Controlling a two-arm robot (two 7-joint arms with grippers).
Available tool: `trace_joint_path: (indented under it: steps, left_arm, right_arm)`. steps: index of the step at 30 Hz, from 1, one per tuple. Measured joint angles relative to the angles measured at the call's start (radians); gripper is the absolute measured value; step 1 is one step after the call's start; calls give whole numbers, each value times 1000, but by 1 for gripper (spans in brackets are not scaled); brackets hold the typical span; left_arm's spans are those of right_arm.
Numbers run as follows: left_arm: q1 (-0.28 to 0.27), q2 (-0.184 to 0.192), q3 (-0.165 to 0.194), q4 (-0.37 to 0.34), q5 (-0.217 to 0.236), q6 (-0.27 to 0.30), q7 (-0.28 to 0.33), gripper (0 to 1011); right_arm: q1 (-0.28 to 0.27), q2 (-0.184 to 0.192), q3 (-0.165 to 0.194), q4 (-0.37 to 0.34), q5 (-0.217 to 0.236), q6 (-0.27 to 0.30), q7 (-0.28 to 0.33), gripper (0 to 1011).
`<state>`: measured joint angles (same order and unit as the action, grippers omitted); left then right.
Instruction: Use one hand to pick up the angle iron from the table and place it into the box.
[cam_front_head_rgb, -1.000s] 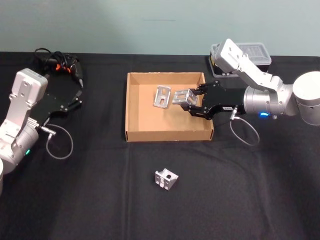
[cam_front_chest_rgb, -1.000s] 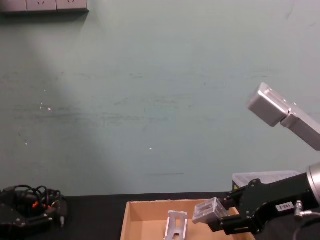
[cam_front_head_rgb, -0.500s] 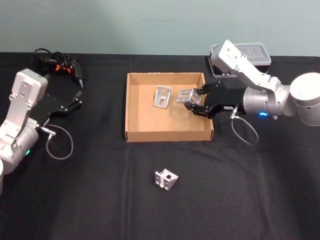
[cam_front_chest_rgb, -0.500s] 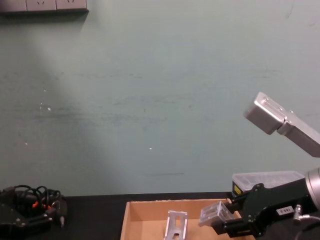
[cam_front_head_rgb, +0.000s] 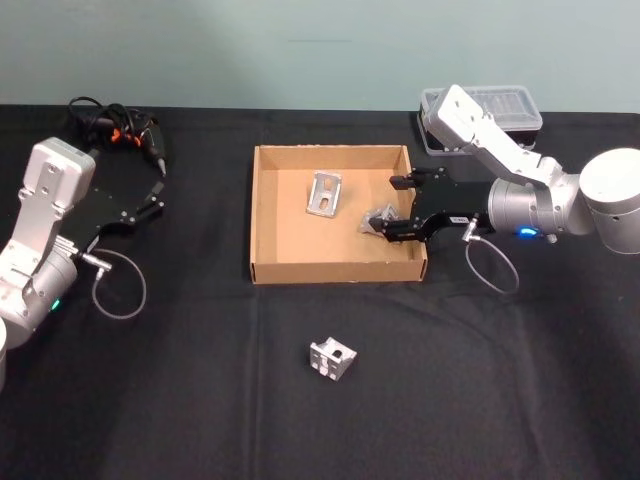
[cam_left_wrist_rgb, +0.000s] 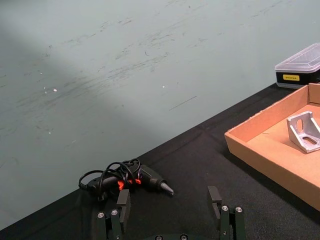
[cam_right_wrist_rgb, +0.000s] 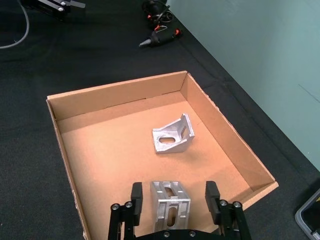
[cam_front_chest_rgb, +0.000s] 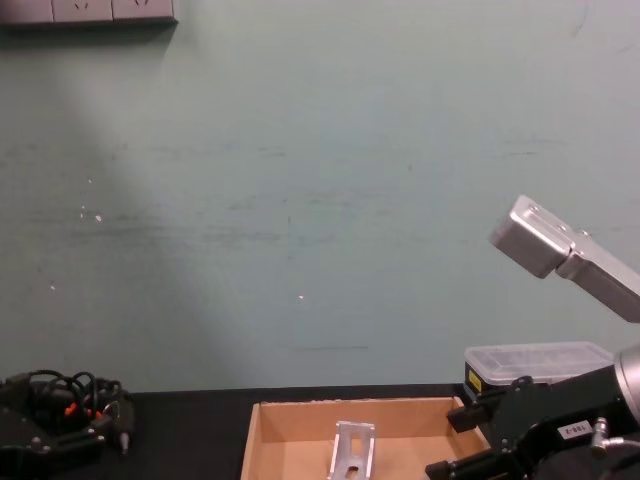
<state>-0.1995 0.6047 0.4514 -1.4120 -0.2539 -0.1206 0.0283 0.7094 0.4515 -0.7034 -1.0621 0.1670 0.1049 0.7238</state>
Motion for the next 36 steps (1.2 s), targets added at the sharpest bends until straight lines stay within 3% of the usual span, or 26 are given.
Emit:
trace_joint_path:
  steps: [5, 9, 20, 26, 32, 36]
  left_arm:
    - [0, 0, 0, 0, 0, 0, 0, 1000]
    - [0, 0, 0, 0, 0, 0, 0, 1000]
    - [0, 0, 0, 0, 0, 0, 0, 1000]
    - [0, 0, 0, 0, 0, 0, 0, 1000]
    - [0, 0, 0, 0, 0, 0, 0, 1000]
    - [0, 0, 0, 0, 0, 0, 0, 1000]
  right_arm:
    - [-4, -1, 11, 0, -8, -2, 6, 941]
    - [-9, -1, 19, -4, -11, -5, 7, 997]
    - [-25, -1, 41, -21, -13, -18, 0, 1000]
    - [-45, 2, 71, -56, 1, -31, -20, 1000]
    - [-90, 21, 121, -157, 35, -31, -62, 1000]
    - [-139, 42, 163, -263, 65, -25, -101, 1000]
